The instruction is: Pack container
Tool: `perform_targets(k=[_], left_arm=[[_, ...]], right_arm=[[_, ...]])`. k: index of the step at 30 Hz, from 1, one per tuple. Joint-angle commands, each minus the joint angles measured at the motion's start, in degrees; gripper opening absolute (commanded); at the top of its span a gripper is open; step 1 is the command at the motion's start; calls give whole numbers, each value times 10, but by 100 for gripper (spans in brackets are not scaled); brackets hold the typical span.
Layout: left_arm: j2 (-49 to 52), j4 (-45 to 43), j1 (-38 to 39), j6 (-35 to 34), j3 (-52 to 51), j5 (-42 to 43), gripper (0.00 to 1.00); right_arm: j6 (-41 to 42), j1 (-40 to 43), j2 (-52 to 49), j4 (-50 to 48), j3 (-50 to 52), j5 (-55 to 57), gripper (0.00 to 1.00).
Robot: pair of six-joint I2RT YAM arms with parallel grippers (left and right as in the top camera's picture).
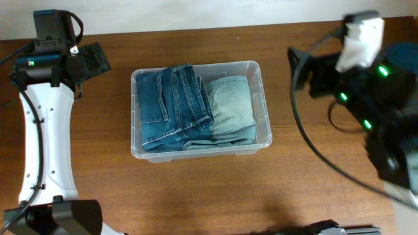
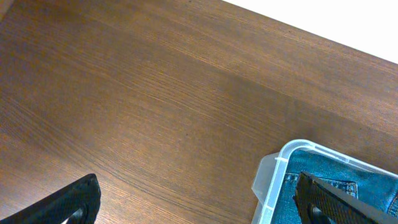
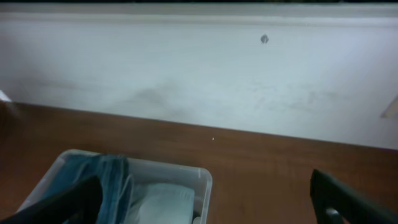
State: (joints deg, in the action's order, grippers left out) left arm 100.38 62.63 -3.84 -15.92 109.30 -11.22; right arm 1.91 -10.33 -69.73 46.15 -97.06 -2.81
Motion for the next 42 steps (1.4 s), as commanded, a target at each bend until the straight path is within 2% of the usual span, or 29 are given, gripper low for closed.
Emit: perform_targets(k=[1, 7, 18, 32, 42], left_arm=[[0, 0, -1, 1, 1, -6, 99], [0, 0, -1, 1, 1, -6, 99], [0, 0, -1, 1, 1, -6, 99], [0, 0, -1, 1, 1, -6, 99], [0, 0, -1, 1, 1, -6, 99]], right_arm=[[-7, -5, 3, -49, 2, 5, 99], [-60, -1, 70, -163, 46, 5, 98], [-61, 64, 347, -385, 395, 5, 99], [-60, 71, 602, -517, 787, 5, 99], [-59, 90, 674, -546, 904, -28, 99]])
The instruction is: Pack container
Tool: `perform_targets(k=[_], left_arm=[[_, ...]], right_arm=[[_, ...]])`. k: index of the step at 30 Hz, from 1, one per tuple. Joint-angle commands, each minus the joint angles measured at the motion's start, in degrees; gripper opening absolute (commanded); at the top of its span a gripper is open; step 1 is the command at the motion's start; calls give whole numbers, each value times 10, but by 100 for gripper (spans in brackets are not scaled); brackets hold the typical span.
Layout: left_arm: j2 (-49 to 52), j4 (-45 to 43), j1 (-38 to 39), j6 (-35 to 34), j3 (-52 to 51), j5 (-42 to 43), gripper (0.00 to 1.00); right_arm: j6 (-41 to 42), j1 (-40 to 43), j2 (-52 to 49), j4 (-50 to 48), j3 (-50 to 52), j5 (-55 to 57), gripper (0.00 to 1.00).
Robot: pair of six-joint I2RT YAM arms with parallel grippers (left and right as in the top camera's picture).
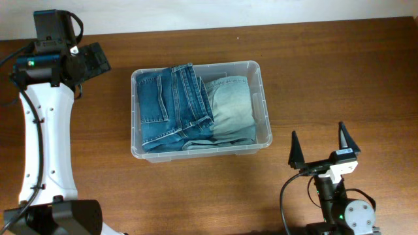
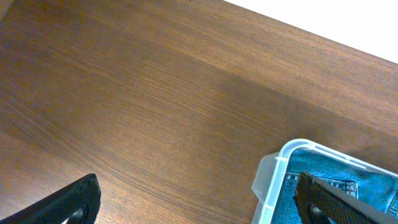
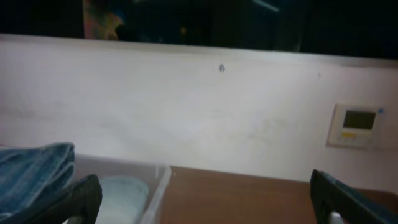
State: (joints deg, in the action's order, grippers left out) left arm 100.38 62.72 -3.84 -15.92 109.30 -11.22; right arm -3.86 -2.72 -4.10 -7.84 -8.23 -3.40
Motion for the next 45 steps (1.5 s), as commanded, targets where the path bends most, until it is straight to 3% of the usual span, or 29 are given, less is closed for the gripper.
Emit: perform_targets(k=[1, 18, 29, 33, 45], left_arm=[[0, -1, -1, 1, 1, -6, 99], [0, -1, -1, 1, 1, -6, 99], [0, -1, -1, 1, 1, -6, 99], [0, -1, -1, 1, 1, -6, 99], [0, -1, -1, 1, 1, -6, 99]], right_arm=[[-1, 19, 21, -6, 20, -24, 99], [17, 43, 39, -5, 80, -24, 98], [18, 43, 39, 84, 79, -26, 99], [18, 43, 39, 114, 79, -74, 99], [17, 43, 39, 113, 79, -80, 99]])
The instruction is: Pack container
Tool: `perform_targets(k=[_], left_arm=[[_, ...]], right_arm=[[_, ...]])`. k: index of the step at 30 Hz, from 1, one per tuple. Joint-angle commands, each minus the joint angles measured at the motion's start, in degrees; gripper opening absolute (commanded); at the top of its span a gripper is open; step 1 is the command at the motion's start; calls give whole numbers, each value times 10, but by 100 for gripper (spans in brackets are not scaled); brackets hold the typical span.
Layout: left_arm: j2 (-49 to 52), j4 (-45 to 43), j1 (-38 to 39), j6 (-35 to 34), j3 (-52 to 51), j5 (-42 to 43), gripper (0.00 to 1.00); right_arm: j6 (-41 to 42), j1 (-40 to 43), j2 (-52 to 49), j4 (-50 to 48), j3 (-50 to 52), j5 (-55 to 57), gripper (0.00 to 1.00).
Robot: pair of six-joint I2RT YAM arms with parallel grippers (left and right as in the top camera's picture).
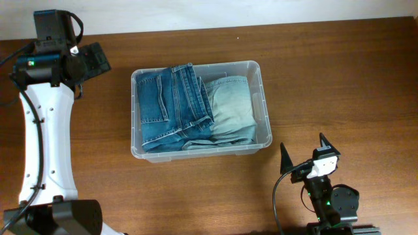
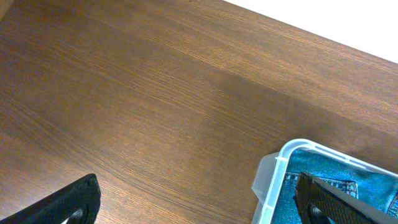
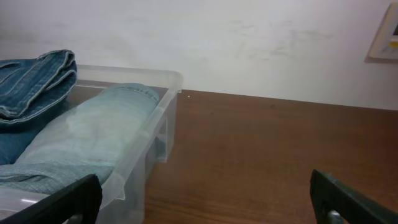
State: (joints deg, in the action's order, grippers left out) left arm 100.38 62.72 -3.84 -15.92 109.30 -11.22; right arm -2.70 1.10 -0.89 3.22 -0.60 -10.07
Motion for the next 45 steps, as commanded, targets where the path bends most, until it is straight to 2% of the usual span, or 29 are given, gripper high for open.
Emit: perform_targets(k=[1, 26, 29, 36, 41, 45], left_arm=[[0, -1, -1, 1, 1, -6, 99], [-3, 0, 0, 1, -1, -7, 99], [-14, 20, -1, 1, -1, -6, 99], [-72, 133, -1, 1, -1, -6, 100], [-140, 149, 4, 1, -25, -6, 99], [-212, 145, 7, 1, -88, -6, 99]], right_arm=[[6, 5, 7, 2, 3, -13, 99], [6, 5, 7, 2, 3, -13, 98], [6, 5, 7, 2, 3, -13, 99], [6, 5, 7, 2, 3, -13, 98], [6, 5, 7, 2, 3, -13, 99], [6, 5, 7, 2, 3, -13, 99]])
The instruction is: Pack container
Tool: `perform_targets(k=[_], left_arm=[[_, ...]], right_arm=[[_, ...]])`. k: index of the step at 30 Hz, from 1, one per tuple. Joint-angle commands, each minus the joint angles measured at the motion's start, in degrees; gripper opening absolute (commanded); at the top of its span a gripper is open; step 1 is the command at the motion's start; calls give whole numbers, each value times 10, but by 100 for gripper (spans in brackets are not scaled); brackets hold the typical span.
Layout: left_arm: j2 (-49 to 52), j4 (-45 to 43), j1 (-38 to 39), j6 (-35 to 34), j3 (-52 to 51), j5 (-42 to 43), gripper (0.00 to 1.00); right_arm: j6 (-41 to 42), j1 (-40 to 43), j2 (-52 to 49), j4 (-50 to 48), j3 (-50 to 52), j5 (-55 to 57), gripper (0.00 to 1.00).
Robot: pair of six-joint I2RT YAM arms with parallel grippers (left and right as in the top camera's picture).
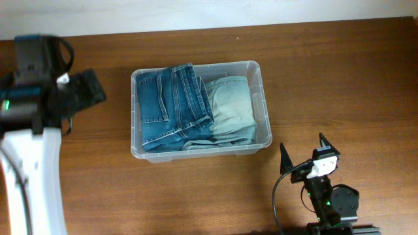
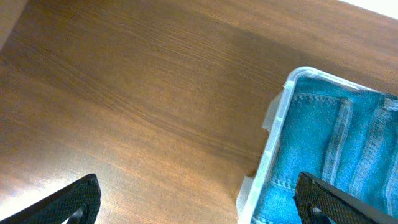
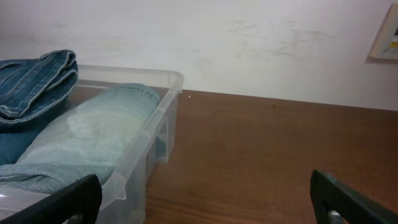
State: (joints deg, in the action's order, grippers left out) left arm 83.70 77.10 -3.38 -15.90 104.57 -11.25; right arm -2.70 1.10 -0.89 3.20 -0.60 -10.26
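A clear plastic container (image 1: 265, 127) sits mid-table, holding folded dark blue jeans (image 1: 170, 104) on its left and folded light blue jeans (image 1: 232, 108) on its right. My left gripper (image 1: 88, 91) hangs open and empty just left of the container; its wrist view shows the container's rim (image 2: 277, 124) and the dark jeans (image 2: 336, 143). At the front right my right gripper (image 1: 302, 149) is open and empty, pointing towards the back. From there its camera sees the container's corner (image 3: 165, 112) and the light jeans (image 3: 87, 137).
The wooden table (image 1: 339, 72) stretches around the container. A white wall (image 3: 249, 43) runs along the far edge, with a wall panel (image 3: 388, 37) at the right. My left arm's white link (image 1: 39, 170) lies along the table's left side.
My left arm has moved from the far left corner nearer to the front, and its gripper now sits beside the container's left wall. The right arm and the jeans have not moved.
At first my right arm was raised at the back right, blurred, while my left gripper stayed at the far left corner. The right arm then stood low at the front right, open, shifted slightly and stayed. Only the left arm has moved since. Both jeans stayed in the container.
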Motion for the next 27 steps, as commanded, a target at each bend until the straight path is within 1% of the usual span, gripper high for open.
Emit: perform_targets(k=[1, 5, 10, 15, 21, 27], left_arm=[[-69, -4, 3, 1, -69, -5, 99], [-173, -49, 3, 1, -204, 10, 99], [-330, -153, 3, 1, -407, 35, 99], [-473, -256, 3, 1, -579, 36, 99], [-588, -380, 3, 1, -725, 51, 99], [-651, -530, 3, 1, -832, 87, 100]], right_arm=[[6, 5, 7, 2, 3, -11, 99], [6, 5, 7, 2, 3, -11, 98], [6, 5, 7, 2, 3, -11, 99], [6, 5, 7, 2, 3, -11, 99], [6, 5, 7, 2, 3, -11, 99], [6, 5, 7, 2, 3, -11, 99]])
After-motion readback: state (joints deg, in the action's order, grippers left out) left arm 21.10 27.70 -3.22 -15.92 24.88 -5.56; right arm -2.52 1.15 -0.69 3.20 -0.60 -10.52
